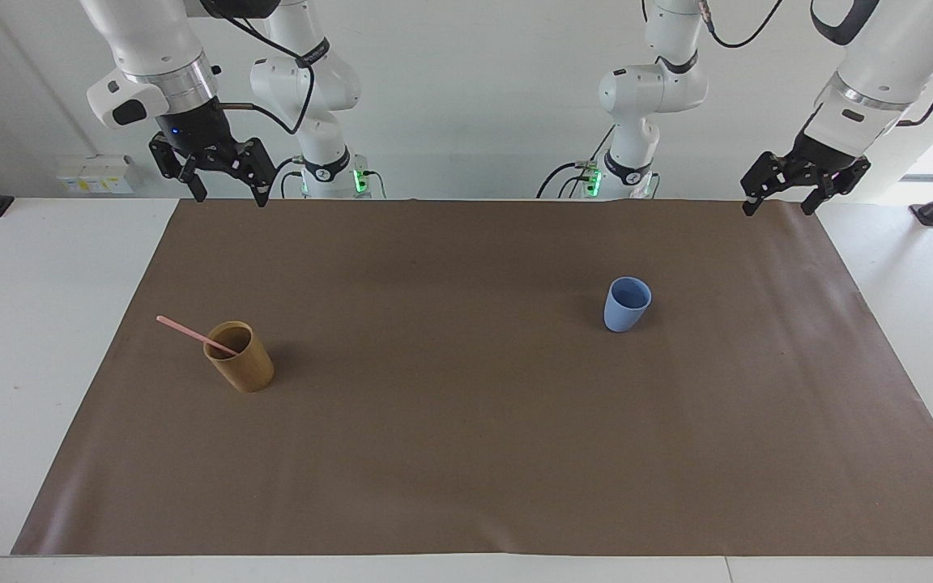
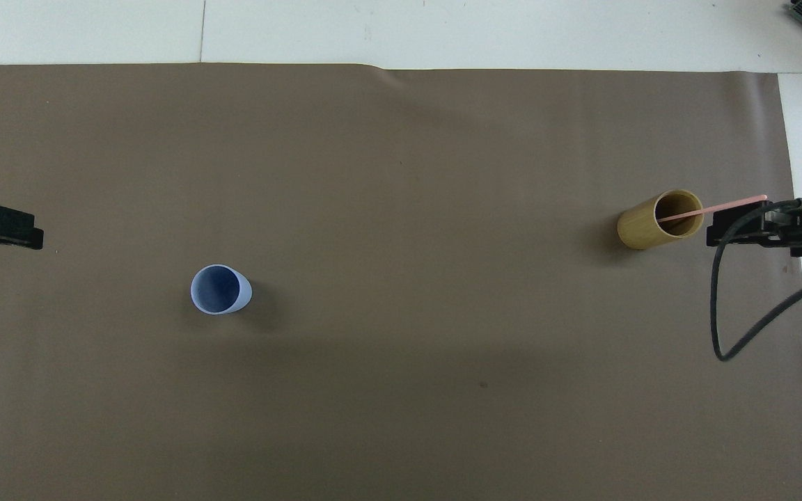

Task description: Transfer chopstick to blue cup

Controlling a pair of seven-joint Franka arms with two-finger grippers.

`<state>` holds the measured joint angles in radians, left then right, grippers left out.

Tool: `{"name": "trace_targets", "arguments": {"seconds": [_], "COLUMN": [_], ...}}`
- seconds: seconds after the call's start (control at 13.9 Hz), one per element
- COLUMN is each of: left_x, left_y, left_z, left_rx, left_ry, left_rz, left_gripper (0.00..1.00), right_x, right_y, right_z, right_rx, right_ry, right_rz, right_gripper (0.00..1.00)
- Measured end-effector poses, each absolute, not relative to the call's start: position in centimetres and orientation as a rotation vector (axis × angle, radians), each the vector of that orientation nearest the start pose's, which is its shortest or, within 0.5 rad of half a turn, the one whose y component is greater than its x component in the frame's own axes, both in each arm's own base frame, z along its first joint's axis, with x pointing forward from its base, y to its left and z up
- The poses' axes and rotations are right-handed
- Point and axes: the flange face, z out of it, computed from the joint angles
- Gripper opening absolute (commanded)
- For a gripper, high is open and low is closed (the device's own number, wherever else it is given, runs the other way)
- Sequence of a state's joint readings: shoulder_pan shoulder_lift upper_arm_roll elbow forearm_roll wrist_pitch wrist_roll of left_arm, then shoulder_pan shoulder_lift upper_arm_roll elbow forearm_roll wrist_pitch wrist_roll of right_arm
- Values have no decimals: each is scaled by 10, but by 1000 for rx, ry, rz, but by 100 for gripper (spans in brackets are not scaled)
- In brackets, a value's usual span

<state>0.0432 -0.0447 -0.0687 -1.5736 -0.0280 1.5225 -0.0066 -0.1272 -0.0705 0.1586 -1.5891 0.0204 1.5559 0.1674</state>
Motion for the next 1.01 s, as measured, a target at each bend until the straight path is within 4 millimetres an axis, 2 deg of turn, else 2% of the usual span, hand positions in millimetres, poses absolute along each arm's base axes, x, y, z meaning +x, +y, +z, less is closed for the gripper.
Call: {"name": "trace_targets", "arguments": {"seconds": [0.22,0.5,0.79,1.01], "left_x": [536,539,542,540], "left_y": [-18,-24,-32,-54], "left_z": [643,630,591,555], "left_rx": [-3166,-3167,-3166,-3163], "left_ry": [32,47,63,69], "left_rz": [8,17,68,85], "left_gripper": [100,100,100,100], "right_x": [531,531,534,534], "right_y": [25,14,12,12], "right_z": [655,655,651,650], "right_rx": [-3118,-3112,-3112,-3112], "right_ry": [199,225,233,233], "right_rz": [-63,-63,-51,-49], "right_gripper": [100,100,100,100]}}
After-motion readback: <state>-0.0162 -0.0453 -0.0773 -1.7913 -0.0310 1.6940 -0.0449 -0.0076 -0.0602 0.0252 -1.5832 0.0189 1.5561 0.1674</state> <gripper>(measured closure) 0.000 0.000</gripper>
